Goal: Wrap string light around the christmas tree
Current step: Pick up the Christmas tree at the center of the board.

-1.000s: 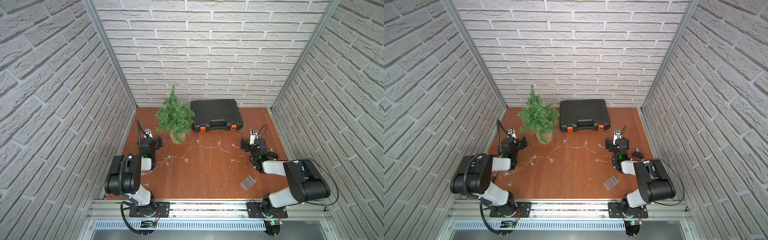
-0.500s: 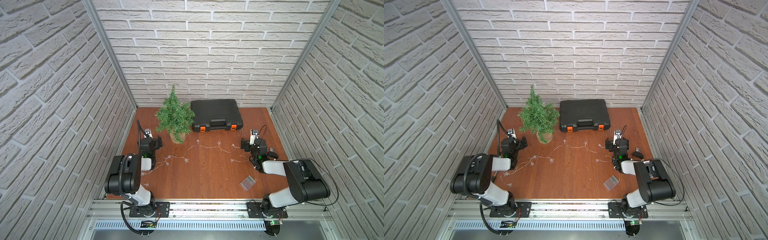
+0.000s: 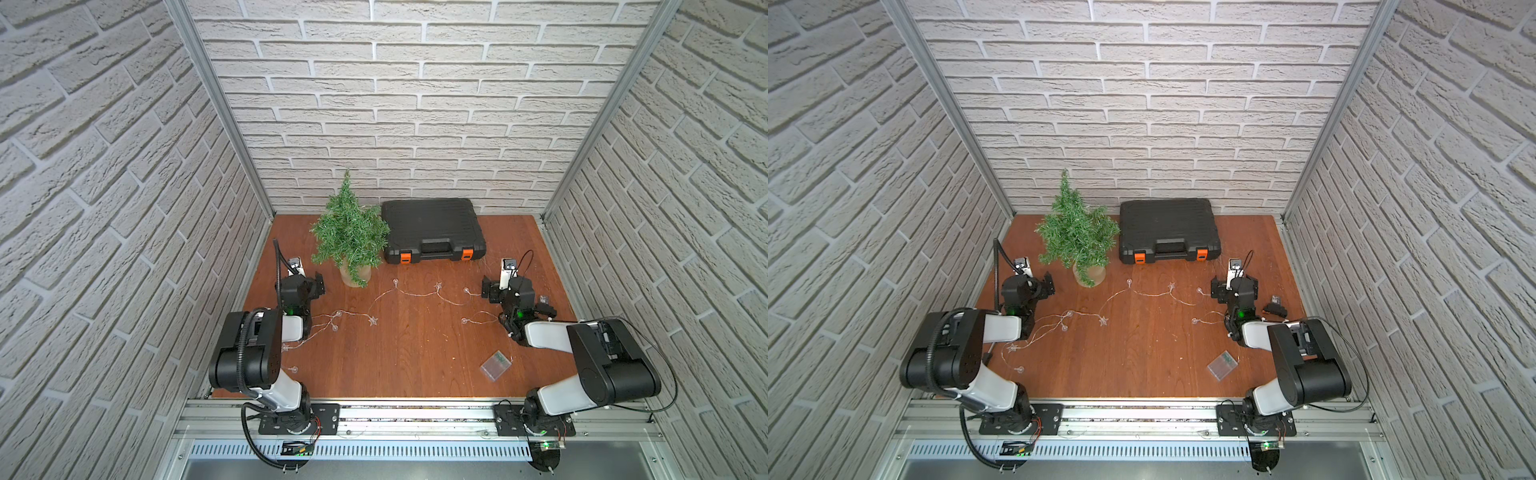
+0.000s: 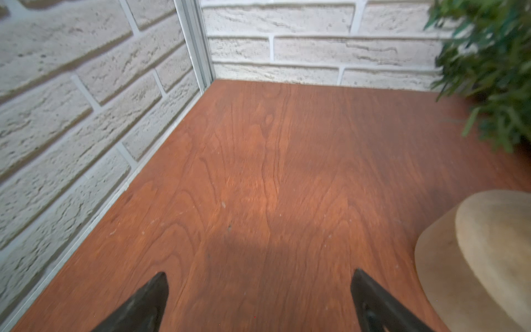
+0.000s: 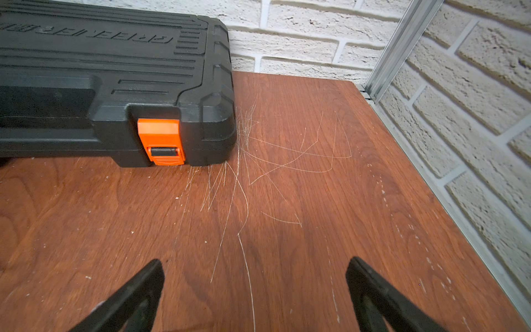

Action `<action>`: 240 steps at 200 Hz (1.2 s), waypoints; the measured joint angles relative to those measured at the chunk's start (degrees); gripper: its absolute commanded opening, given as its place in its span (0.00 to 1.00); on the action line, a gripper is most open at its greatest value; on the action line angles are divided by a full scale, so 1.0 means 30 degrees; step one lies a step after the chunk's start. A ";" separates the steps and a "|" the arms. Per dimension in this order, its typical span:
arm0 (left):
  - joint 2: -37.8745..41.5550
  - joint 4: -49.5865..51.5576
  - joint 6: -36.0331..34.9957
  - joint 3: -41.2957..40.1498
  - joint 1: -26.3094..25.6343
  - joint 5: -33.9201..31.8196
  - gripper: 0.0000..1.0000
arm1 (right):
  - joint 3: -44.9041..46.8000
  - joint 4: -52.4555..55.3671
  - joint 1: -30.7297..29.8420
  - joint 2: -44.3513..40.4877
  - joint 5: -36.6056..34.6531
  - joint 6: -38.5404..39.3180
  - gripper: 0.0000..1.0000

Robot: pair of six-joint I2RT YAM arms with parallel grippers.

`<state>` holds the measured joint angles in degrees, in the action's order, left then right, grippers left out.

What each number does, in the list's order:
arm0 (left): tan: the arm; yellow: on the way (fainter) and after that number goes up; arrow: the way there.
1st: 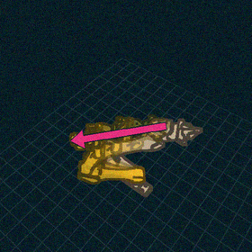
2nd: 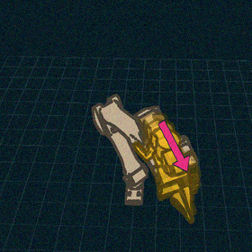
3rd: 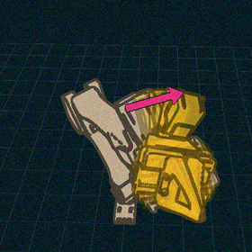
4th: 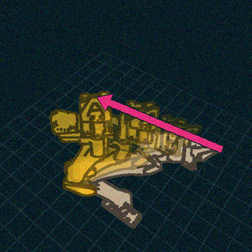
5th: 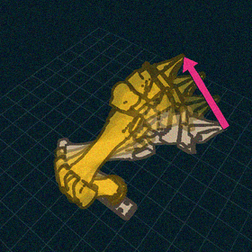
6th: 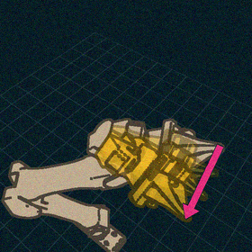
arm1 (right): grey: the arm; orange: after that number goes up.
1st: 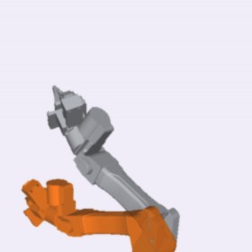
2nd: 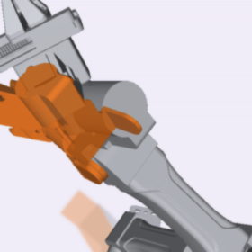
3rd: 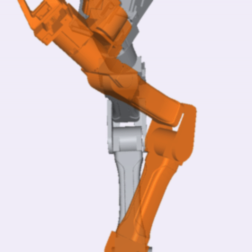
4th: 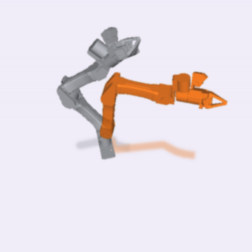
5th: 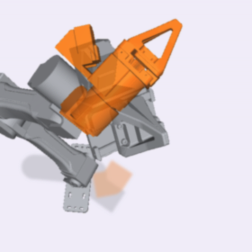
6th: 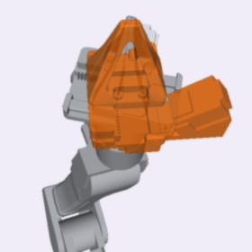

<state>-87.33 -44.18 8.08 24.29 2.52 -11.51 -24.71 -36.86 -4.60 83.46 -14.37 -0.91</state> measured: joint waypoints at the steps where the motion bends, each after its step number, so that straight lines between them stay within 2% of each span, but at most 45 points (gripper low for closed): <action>1: 0.0044 0.0102 -0.0007 0.0036 0.0000 -0.0007 0.98 | -0.0080 0.0211 0.0000 -0.0051 -0.0007 -0.0007 0.99; 28: 0.2907 0.3927 0.0291 0.1668 0.0007 -0.0270 0.98 | -0.5136 0.7133 0.0000 -0.1268 -0.0736 -0.0262 0.99; 52: 0.7118 0.6761 0.2433 0.2623 0.0022 -0.1005 0.98 | -0.8429 1.0287 0.0000 -0.2441 -0.0801 -0.0517 0.99; 76: 1.1096 1.1191 0.4838 0.3963 0.0262 -0.0998 0.98 | -0.8816 1.2422 0.0000 -0.4714 0.0044 -0.1173 0.99; 92: 1.3413 1.4367 0.6353 0.4838 0.0423 -0.0466 0.98 | -0.8837 1.4098 0.0015 -0.6339 0.0219 -0.2594 0.99; 127: 1.6349 2.0881 0.8051 0.7628 0.0466 0.1260 0.98 | -0.9224 1.7194 0.0117 -0.8612 0.1326 -0.4379 0.99; 142: 1.6320 2.3154 0.7919 0.9865 -0.0073 0.2040 0.98 | -0.9194 1.8119 0.0117 -0.9428 0.2244 -0.4677 0.99; 156: 1.5613 2.4662 0.7366 1.2335 -0.1355 0.2455 0.98 | -0.8786 1.8389 0.0109 -1.0484 0.3177 -0.4845 0.99; 177: 1.3464 2.5842 0.5799 1.5606 -0.4721 0.2397 0.98 | -0.7475 1.8309 0.0102 -1.2546 0.4736 -0.4670 1.00; 204: 0.9566 2.6695 0.3300 1.8790 -0.8633 0.1071 0.98 | -0.6302 1.8418 0.0066 -1.4229 0.6309 -0.3971 1.00; 217: 0.7672 2.6767 0.2426 1.9883 -0.9289 0.0481 0.98 | -0.6033 1.8455 0.0044 -1.4586 0.6870 -0.3577 1.00; 240: 0.5136 2.6724 0.1056 2.0888 -0.9369 -0.0845 0.98 | -0.5588 1.8695 0.0029 -1.5242 0.7526 -0.3045 1.00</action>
<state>-71.92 35.99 11.25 86.96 -25.58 -14.04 -41.47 19.22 -4.51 37.74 8.21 -10.04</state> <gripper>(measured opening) 0.983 0.998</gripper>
